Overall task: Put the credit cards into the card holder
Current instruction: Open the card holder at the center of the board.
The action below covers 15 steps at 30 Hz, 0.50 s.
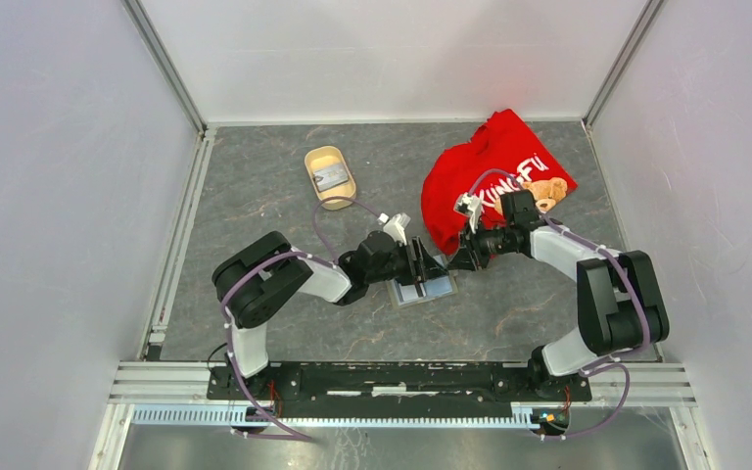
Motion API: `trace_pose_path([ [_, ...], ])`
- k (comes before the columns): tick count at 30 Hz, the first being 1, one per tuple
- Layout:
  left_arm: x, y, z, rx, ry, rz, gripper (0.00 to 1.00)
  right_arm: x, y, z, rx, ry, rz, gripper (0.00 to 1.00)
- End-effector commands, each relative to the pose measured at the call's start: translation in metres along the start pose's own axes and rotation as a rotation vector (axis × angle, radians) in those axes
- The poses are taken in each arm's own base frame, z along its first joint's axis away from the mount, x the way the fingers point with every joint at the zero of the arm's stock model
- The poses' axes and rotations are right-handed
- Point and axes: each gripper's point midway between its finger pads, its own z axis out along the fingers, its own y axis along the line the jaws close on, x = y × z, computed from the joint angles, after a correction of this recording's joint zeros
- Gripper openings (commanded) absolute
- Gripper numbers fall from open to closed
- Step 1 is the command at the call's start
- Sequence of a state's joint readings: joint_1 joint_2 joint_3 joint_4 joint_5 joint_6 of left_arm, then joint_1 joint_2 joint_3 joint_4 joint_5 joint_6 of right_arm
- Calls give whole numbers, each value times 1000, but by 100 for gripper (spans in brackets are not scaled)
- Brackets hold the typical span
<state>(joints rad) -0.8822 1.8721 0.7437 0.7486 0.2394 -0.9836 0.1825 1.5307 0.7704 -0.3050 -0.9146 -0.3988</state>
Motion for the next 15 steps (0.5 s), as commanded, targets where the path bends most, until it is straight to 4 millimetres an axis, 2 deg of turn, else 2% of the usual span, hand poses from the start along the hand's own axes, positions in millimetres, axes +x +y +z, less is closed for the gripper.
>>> trace_pose_path([
  [1, -17, -14, 6, 68, -39, -15, 64, -16, 11, -2, -59, -67, -37, 24],
  [8, -24, -16, 3, 76, -55, -13, 64, -1, 18, 13, -155, -58, 78, 9],
  [15, -25, -17, 1, 79, -61, -15, 64, 21, 11, 28, -127, 21, 134, 7],
])
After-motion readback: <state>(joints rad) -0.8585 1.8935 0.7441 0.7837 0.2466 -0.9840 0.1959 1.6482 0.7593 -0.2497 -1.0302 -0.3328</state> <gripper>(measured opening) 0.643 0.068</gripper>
